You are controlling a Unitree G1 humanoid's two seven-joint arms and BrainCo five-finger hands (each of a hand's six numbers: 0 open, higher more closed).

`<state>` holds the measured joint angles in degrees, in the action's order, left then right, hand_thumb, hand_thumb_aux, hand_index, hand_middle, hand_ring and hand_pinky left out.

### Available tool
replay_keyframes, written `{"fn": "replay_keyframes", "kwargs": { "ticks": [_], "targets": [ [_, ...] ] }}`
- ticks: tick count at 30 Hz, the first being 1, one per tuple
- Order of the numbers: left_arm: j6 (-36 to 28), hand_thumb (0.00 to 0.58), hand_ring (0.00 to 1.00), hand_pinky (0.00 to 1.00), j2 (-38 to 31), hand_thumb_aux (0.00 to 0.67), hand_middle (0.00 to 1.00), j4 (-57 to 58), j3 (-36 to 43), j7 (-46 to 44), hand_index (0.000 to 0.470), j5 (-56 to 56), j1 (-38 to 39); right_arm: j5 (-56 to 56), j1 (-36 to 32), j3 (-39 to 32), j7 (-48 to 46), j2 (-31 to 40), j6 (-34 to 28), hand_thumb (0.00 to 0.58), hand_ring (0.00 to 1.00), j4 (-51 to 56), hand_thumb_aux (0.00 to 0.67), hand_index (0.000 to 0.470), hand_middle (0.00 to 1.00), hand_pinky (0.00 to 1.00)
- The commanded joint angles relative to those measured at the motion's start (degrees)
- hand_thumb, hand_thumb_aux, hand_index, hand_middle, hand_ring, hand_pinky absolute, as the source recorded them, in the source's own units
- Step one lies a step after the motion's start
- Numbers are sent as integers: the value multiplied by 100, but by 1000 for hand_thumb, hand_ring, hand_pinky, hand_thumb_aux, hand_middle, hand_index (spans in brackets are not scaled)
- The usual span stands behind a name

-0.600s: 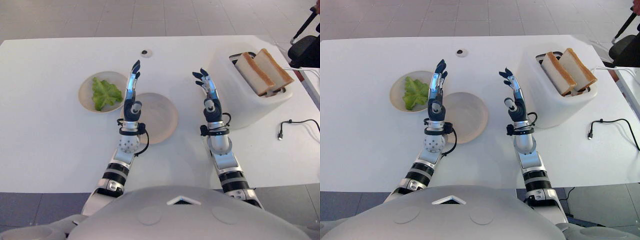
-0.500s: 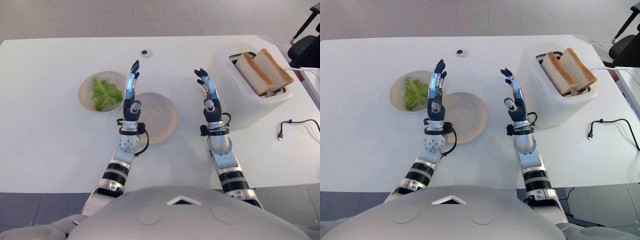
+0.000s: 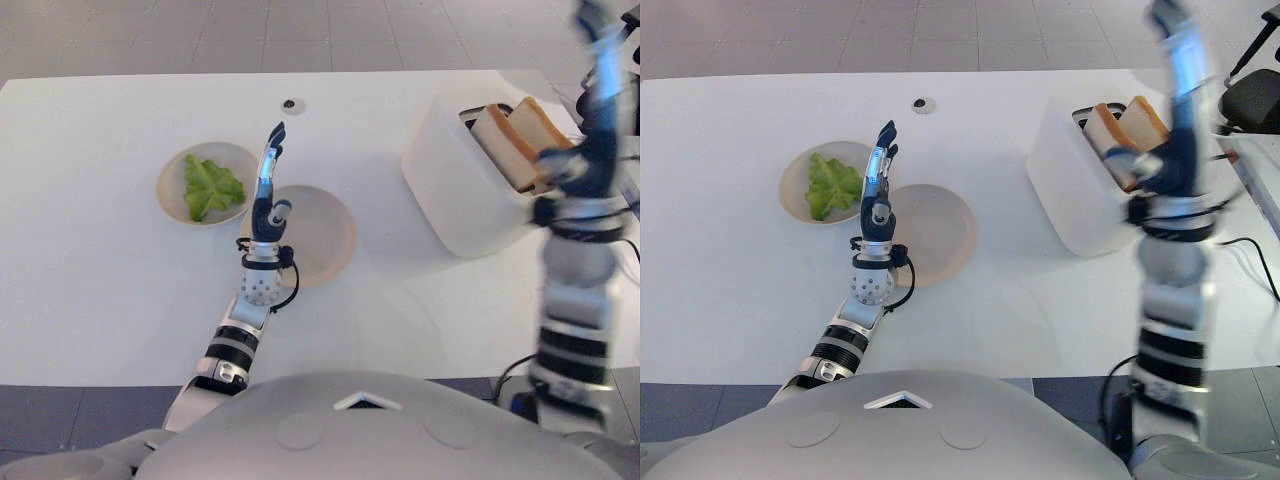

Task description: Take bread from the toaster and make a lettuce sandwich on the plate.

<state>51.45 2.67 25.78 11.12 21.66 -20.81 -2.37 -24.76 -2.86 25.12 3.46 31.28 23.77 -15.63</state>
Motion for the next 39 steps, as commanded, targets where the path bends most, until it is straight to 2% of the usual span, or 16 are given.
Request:
{"fn": "replay_keyframes", "kwargs": {
  "ticks": [1,5,13,14,15,16,17,21,24,27,29,31,33,36,39],
  "targets": [
    [-206,0,0,0,55,0,0,298,136,-156,0,-6,348,-462,347,365,-243,706,-862,0,0,1205,0,0,0,0],
    [-303,0,0,0,59,0,0,245,182,-263,0,5,412,-703,689,119,-226,749,-1158,0,0,1573,0,0,0,0],
    [-352,0,0,0,30,0,0,124,216,-343,0,12,488,-942,1077,-442,-250,789,-1287,0,0,1649,0,0,0,0],
    [-353,0,0,0,27,0,0,104,216,-348,0,11,503,-964,1080,-502,-273,807,-1278,297,75,1581,202,142,75,75],
    [-351,0,0,0,23,0,0,91,217,-352,0,7,512,-995,1077,-551,-281,825,-1276,539,298,1495,491,345,298,298],
    [-349,0,0,0,19,0,0,81,218,-353,0,0,519,-1009,1070,-573,-267,833,-1282,580,863,1408,670,470,863,863],
    [-353,0,0,0,15,0,0,62,222,-360,0,-2,524,-995,1079,-570,-251,845,-1303,580,1000,1330,670,470,1000,1000],
    [-361,0,0,0,-4,0,0,4,221,-362,0,-6,540,-983,1022,-364,130,812,-1324,580,1000,1040,670,470,1000,1000],
    [-357,0,0,0,-17,0,0,-41,200,-349,0,5,558,-1035,858,-80,819,709,-1158,580,1000,713,670,470,1000,1000],
    [-323,0,0,0,-51,0,0,-53,155,-324,0,16,557,-1067,691,233,1663,506,-743,580,1000,114,670,470,1000,1000],
    [-260,0,0,0,-104,0,0,-113,66,-270,0,15,549,-606,609,102,1803,281,-196,580,1000,-400,670,470,1000,1000],
    [-194,0,0,0,-211,0,0,-507,-206,142,0,-431,620,1079,609,-885,936,-11,94,580,1000,-843,670,470,1000,1000],
    [-192,0,0,0,-242,0,0,-1179,-541,598,0,-944,784,2264,640,-2059,-39,-245,8,580,1000,-1017,670,470,1000,1000],
    [-408,0,0,0,-276,0,0,-2104,-1063,1114,0,-1546,990,2610,417,-3480,-1048,-718,-405,580,1000,-578,670,470,1000,1000],
    [-810,0,0,0,-484,0,0,-2581,-1618,1381,0,-1789,1094,2314,186,-4248,-1492,-1203,-509,580,1000,396,670,470,1000,1000]
  ]
}}
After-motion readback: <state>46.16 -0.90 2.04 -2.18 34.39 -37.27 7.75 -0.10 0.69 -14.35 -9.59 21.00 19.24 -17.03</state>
